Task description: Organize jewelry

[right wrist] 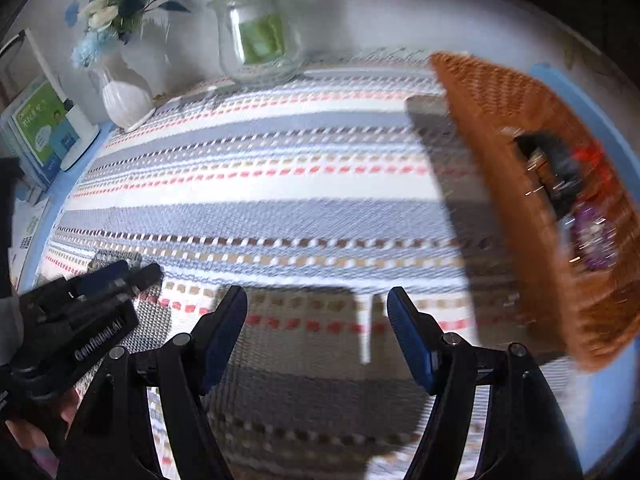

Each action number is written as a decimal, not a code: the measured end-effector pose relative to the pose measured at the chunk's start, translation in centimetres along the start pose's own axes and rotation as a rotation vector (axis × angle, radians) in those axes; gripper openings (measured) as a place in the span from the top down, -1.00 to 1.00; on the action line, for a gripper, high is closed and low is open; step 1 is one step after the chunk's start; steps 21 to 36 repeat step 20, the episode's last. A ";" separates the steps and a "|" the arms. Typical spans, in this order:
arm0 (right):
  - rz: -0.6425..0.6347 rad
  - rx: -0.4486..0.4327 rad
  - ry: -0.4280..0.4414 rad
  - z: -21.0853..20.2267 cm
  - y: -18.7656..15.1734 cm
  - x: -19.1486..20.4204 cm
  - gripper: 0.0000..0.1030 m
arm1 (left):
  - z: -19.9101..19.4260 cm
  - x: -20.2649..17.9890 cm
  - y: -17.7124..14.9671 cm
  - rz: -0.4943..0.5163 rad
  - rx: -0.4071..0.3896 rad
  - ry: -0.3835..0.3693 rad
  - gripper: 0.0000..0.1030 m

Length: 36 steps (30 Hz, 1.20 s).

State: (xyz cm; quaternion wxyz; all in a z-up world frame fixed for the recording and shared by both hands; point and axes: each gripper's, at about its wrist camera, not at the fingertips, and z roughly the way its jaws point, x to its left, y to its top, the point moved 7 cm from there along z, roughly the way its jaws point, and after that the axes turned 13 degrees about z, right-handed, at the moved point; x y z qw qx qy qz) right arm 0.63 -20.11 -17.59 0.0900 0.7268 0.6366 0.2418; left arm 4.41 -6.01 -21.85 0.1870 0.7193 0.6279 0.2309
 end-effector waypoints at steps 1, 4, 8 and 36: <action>0.010 0.009 -0.011 0.6 -0.3 -0.1 -0.50 | 0.0 -0.2 0.0 0.032 -0.024 0.030 0.06; 0.013 -0.035 -0.018 0.7 -0.9 0.1 -0.75 | 0.1 -0.8 -0.5 0.049 -0.073 0.034 -0.02; -0.010 -0.068 -0.044 0.8 -1.4 0.0 -0.90 | 0.6 0.2 -1.2 -0.030 -0.092 0.002 -0.29; -0.122 -0.081 -0.085 1.3 -2.2 0.9 -1.00 | 0.8 -0.9 -1.0 0.025 -0.076 -0.027 -0.71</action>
